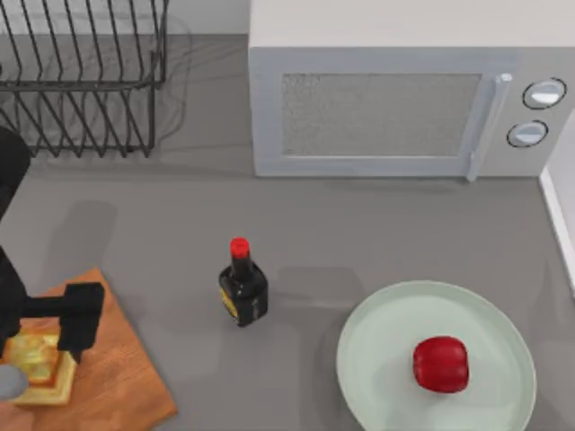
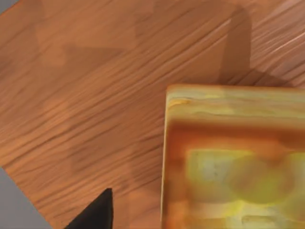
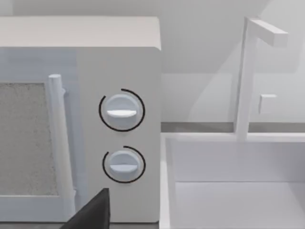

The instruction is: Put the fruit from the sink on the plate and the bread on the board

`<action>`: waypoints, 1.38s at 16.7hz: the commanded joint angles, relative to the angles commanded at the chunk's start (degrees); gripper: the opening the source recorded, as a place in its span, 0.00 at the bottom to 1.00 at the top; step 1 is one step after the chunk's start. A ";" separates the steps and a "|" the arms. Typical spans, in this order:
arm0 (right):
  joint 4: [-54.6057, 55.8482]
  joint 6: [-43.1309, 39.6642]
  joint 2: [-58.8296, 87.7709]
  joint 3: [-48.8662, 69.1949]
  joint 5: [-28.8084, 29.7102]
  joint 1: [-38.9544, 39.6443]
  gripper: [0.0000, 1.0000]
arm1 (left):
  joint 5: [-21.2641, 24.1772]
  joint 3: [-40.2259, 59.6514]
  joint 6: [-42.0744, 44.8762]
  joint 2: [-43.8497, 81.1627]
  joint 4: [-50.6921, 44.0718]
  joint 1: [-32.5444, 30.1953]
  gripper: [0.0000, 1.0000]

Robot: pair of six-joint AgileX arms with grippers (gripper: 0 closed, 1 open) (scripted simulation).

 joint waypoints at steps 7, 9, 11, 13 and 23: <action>0.00 0.00 0.00 0.00 0.00 0.00 1.00 | -0.58 -6.10 -24.47 -12.57 10.23 2.71 1.00; 0.00 0.00 0.00 0.00 0.00 0.00 1.00 | -0.88 -9.13 -36.20 -18.14 14.71 3.77 1.00; 0.00 0.00 0.00 0.00 0.00 0.00 1.00 | -1.20 -12.49 -49.22 -24.26 19.52 4.85 1.00; 0.00 0.00 0.00 0.00 0.00 0.00 1.00 | -1.54 -16.18 -63.32 -30.83 24.53 5.85 1.00; 0.00 0.00 0.00 0.00 0.00 0.00 1.00 | -2.51 -36.43 -134.39 -64.55 47.36 8.20 1.00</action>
